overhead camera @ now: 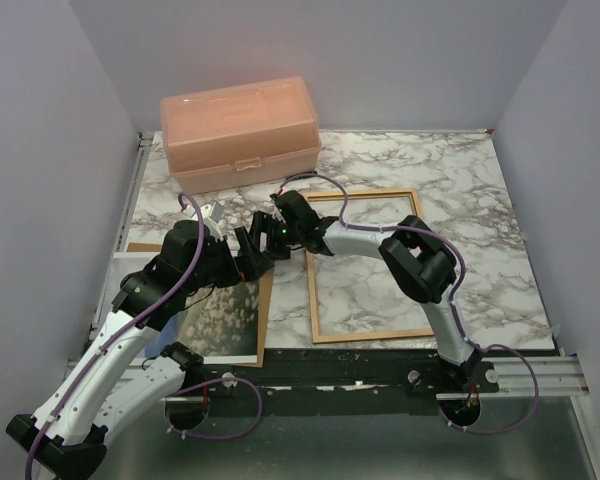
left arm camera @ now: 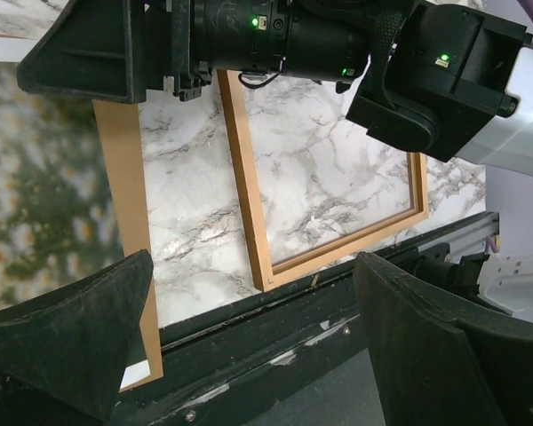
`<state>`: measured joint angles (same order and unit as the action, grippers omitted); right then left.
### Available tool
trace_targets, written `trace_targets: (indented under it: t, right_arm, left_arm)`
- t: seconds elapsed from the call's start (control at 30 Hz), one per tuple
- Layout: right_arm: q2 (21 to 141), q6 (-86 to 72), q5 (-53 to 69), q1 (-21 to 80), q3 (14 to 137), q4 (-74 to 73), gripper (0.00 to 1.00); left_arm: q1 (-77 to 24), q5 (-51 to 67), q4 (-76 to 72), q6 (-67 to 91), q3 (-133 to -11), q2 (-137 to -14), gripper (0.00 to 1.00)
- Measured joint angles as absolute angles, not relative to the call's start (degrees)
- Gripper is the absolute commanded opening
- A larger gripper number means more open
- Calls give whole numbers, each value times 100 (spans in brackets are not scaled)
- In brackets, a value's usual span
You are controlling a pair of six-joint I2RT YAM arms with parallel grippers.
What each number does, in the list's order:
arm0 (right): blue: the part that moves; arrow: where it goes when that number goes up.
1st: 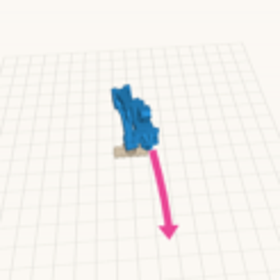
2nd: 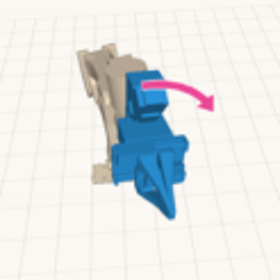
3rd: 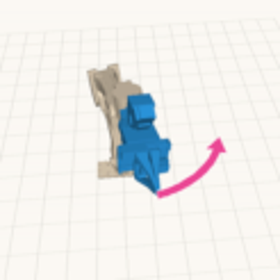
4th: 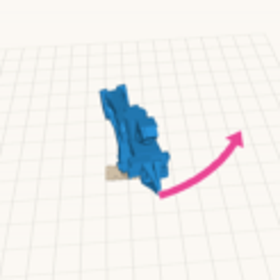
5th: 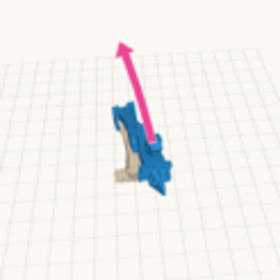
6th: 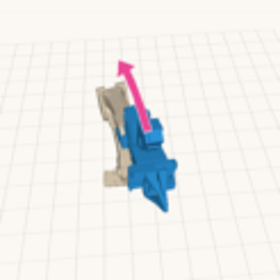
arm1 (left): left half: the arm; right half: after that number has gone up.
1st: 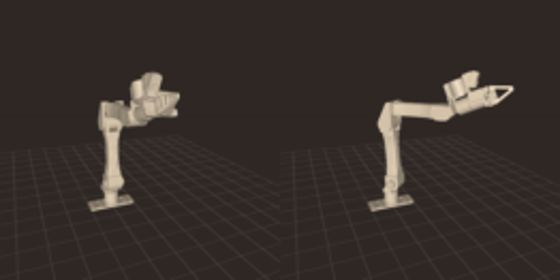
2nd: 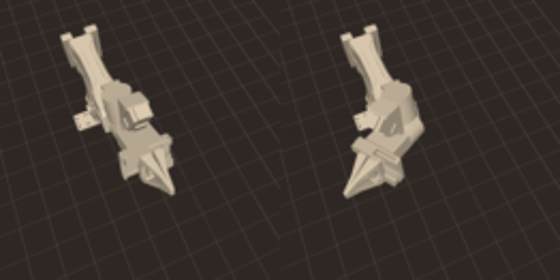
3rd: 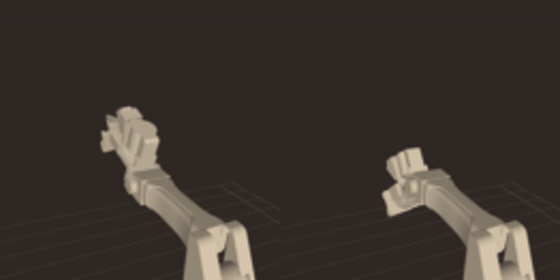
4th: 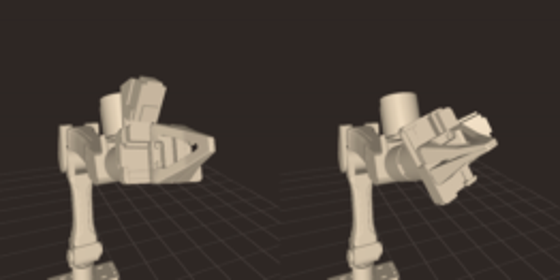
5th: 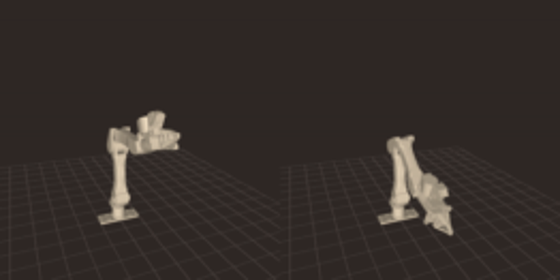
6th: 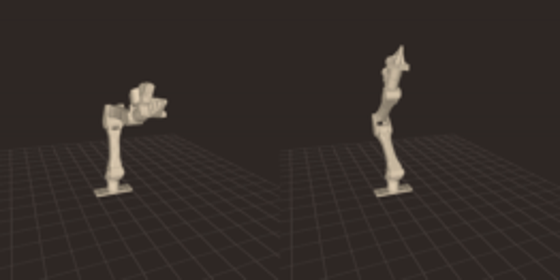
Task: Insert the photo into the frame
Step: Move the photo to the photo frame.
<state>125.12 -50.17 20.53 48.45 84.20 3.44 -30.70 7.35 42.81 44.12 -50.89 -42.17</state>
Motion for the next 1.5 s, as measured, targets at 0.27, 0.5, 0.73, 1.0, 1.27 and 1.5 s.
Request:
trace_targets:
  t: [0.27,0.5,0.73,1.0,1.27,1.5]
  right_arm:
    - [12591,-5299,2550,4904,8241,858,80]
    - [12643,-5443,2735,4943,8169,1114,80]
    - [12475,-5092,1815,4993,8388,316,84]
    - [12234,-4882,845,5013,8407,-338,83]
    - [12608,-4814,1135,4969,8901,-336,83]
    - [12768,-4845,1505,4947,8982,-14,83]
  left_arm:
    - [-3070,738,4281,4410,-5089,-4239,98]
    - [-3070,738,4278,4407,-5089,-4239,98]
    - [-3059,738,4278,4390,-5087,-4237,99]
    - [-3037,740,4259,4372,-5076,-4239,99]
    - [-3009,740,4254,4333,-5065,-4324,99]
    - [-2998,740,4254,4307,-5048,-4324,99]
